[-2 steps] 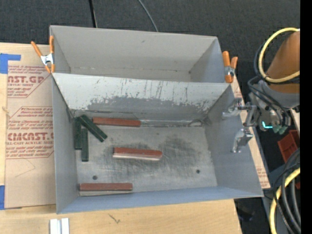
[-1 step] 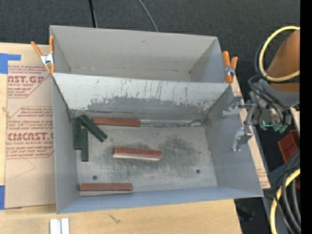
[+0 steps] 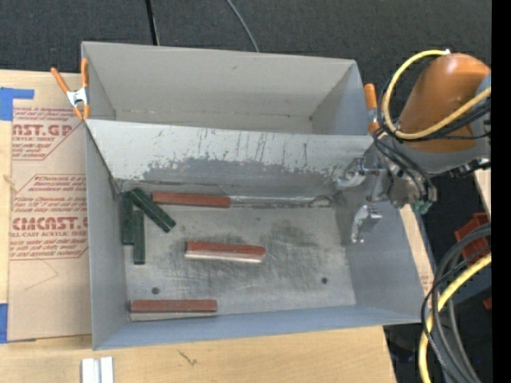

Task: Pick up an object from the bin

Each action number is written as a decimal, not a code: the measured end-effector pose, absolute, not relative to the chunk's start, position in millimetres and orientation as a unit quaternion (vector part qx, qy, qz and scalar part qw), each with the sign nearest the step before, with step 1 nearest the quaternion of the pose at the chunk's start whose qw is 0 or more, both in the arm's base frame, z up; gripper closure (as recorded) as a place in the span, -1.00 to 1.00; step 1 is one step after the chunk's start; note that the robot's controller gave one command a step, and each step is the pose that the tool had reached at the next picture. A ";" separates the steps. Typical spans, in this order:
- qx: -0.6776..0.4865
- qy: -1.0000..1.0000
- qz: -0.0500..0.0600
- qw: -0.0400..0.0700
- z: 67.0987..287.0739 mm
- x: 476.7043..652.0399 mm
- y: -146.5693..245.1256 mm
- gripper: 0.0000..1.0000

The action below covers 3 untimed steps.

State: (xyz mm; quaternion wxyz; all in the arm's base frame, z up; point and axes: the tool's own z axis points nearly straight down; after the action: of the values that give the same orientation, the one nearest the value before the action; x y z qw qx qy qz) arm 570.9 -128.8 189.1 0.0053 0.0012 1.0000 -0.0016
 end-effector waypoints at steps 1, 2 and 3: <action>-0.052 0.999 0.000 0.002 123.1 574.7 -90.7 -1.00; -0.058 0.998 0.001 0.000 84.1 584.3 -82.4 -1.00; -0.017 1.000 -0.002 0.003 78.3 576.6 -41.2 -1.00</action>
Offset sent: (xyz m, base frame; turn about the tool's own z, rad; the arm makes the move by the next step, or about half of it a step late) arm 0.0135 0.0448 -0.1035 -0.1169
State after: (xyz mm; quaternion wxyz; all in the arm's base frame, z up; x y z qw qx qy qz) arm 576.6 -41.2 78.3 0.0031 -0.0167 0.9999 -0.0016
